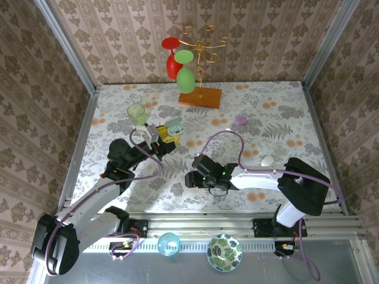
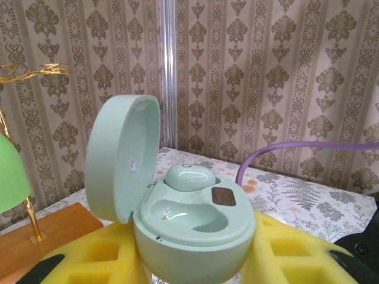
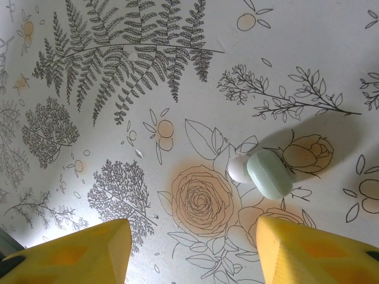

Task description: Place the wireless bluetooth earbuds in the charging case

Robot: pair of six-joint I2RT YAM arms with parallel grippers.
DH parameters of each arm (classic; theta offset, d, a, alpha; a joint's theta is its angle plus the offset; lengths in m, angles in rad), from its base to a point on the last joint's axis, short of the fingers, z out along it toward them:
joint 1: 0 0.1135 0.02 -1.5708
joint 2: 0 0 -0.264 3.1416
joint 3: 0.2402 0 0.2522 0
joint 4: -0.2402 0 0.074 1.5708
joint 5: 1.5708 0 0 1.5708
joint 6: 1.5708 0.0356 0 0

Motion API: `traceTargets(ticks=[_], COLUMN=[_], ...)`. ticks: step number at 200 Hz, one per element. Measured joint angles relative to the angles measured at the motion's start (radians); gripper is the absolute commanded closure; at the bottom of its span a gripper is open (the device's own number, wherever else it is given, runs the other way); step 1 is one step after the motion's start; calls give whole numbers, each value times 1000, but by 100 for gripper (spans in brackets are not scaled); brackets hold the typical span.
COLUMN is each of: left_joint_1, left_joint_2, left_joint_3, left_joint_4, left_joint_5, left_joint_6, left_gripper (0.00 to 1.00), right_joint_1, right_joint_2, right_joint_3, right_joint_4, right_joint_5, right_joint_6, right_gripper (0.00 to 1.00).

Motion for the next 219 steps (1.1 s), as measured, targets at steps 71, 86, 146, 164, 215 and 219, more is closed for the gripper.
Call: traceTargets(ticks=[71,86,146,164,215,219], left_joint_1=[0,0,0,0,0,0], left_joint_2=[-4,-4,-9,-21,-29,-29], left_joint_3=[0,0,0,0,0,0], left_joint_4=[-1,-1,-16,-33,-50,-50], left_joint_5=[0,0,-1,-2,-4,-4], left_joint_6=[0,1,8,16,23,23], left_gripper=[77,77,77,78,77,77], right_joint_1=[-10,-14,-38,-38,-27,-24], right_joint_2=[47,51,121,121,103,99], right_joint_3=[34,57,129,132,116,112], right_joint_4=[-21,-26,-46,-46,-45,-45], right_joint_5=[-7,-7,-6,-6,-8,-7], right_joint_6=[-2,-8,-35,-37,-39,-39], right_gripper=[49,54,53,51,52,52])
